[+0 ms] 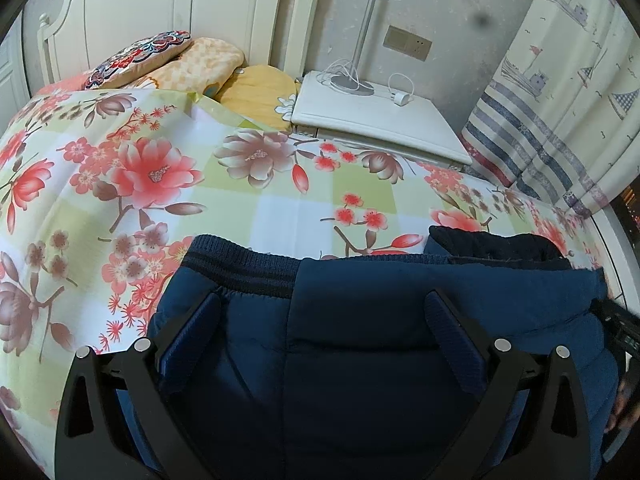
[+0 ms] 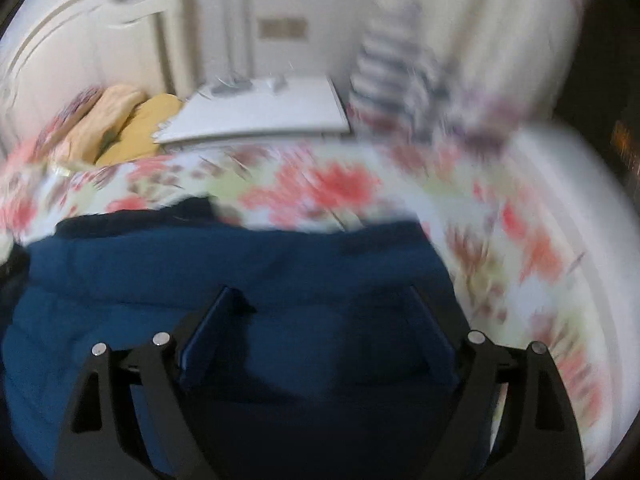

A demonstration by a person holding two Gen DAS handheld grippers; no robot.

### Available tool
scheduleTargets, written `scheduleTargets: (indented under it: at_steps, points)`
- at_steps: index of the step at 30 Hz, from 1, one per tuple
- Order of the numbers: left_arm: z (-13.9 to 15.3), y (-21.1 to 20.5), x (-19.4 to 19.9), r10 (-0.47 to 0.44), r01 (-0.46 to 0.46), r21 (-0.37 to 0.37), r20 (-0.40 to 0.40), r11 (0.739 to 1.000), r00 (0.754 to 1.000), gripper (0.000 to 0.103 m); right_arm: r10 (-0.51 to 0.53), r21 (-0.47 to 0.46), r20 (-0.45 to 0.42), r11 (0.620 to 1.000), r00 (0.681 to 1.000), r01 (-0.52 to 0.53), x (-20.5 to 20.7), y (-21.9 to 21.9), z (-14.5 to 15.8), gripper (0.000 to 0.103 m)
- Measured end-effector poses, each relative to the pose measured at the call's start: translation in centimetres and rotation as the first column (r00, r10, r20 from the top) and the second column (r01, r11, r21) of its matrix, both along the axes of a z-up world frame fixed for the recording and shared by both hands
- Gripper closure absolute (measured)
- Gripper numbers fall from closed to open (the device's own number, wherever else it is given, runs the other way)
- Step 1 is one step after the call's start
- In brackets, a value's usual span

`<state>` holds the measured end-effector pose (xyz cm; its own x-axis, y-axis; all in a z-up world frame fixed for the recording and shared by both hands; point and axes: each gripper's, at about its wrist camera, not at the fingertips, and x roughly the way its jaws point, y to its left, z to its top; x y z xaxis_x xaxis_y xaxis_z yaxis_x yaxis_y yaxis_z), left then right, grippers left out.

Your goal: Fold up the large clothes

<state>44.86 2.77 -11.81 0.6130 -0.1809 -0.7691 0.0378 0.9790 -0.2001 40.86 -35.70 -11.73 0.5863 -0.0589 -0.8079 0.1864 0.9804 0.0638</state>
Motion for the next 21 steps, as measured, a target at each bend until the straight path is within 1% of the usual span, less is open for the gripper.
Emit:
scheduleTargets:
  at_steps: [1,2,4,5,9,10,12,13,14,15,16,17,18,19,20,21]
  points:
    - [0.0,0.0,0.0,0.0,0.0,0.0,0.0,1.0,1.0,0.004,-0.001,0.046,0.0,0.999,1.0,0.001,0.0,-0.6,-0.3,0.014]
    - [-0.1,0.0,0.0,0.0,0.0,0.0,0.001,1.0,1.0,0.004,0.0,0.044,-0.002,0.999,1.0,0.0,0.1,-0.6,-0.4,0.014]
    - [-0.1,0.1,0.0,0.0,0.0,-0.003,0.001,1.0,1.0,0.004,0.007,-0.01,-0.004,1.0,1.0,-0.007,0.3,-0.1,-0.7,0.011]
    - [0.0,0.0,0.0,0.0,0.0,-0.004,0.001,1.0,1.0,0.004,0.008,-0.02,-0.004,1.0,1.0,-0.008,0.3,0.0,-0.8,0.011]
    - [-0.1,0.0,0.1,0.001,-0.001,-0.009,0.001,1.0,1.0,0.004,0.007,0.013,0.013,1.0,1.0,-0.008,0.1,0.0,-0.9,0.011]
    - [-0.1,0.2,0.1,0.003,-0.003,-0.009,0.001,1.0,1.0,0.004,0.007,0.007,0.014,1.0,1.0,-0.007,0.1,0.2,-0.8,0.011]
    - [0.0,0.0,0.0,0.015,-0.015,0.007,-0.014,1.0,1.0,0.004,0.002,-0.048,0.014,0.999,1.0,-0.002,-0.6,0.5,0.2,0.013]
    - [0.2,-0.2,-0.3,0.035,-0.034,0.048,-0.029,0.998,0.999,0.005,0.019,-0.084,0.031,0.996,0.999,-0.016,-1.5,1.6,1.4,0.014]
    - [1.0,-0.6,-1.2,0.072,-0.069,0.111,-0.022,0.991,0.997,0.005,0.063,-0.091,0.067,0.994,0.996,-0.056,-2.8,2.6,2.8,0.014]
    - [1.9,-1.0,-2.4,0.077,-0.079,0.126,0.02,0.989,0.997,0.005,0.114,-0.101,0.101,0.99,0.988,-0.104,-3.8,4.1,3.9,0.014]
    - [3.2,-1.5,-4.0,0.061,-0.071,0.109,0.086,0.992,0.994,0.004,0.183,-0.139,0.123,0.976,0.976,-0.165,-5.0,6.2,4.9,0.014]
    - [4.2,-2.2,-5.6,0.036,-0.049,0.088,0.137,0.995,0.99,0.004,0.248,-0.182,0.117,0.957,0.962,-0.225,-6.0,8.3,5.3,0.014]
    - [4.7,-3.0,-6.7,0.013,-0.028,0.089,0.157,0.996,0.988,0.004,0.302,-0.213,0.093,0.937,0.949,-0.278,-6.6,10.1,5.3,0.014]
    - [4.9,-3.9,-7.5,-0.013,-0.005,0.109,0.164,0.994,0.986,0.004,0.355,-0.24,0.054,0.912,0.933,-0.333,-7.1,12.0,4.7,0.014]
    - [4.8,-5.0,-8.2,-0.036,0.012,0.144,0.165,0.989,0.986,0.004,0.381,-0.259,0.026,0.896,0.924,-0.362,-7.3,13.2,4.1,0.014]
    - [3.9,-6.4,-8.9,-0.065,0.03,0.218,0.155,0.976,0.986,0.004,0.396,-0.305,-0.014,0.873,0.918,-0.381,-7.5,14.5,2.7,0.013]
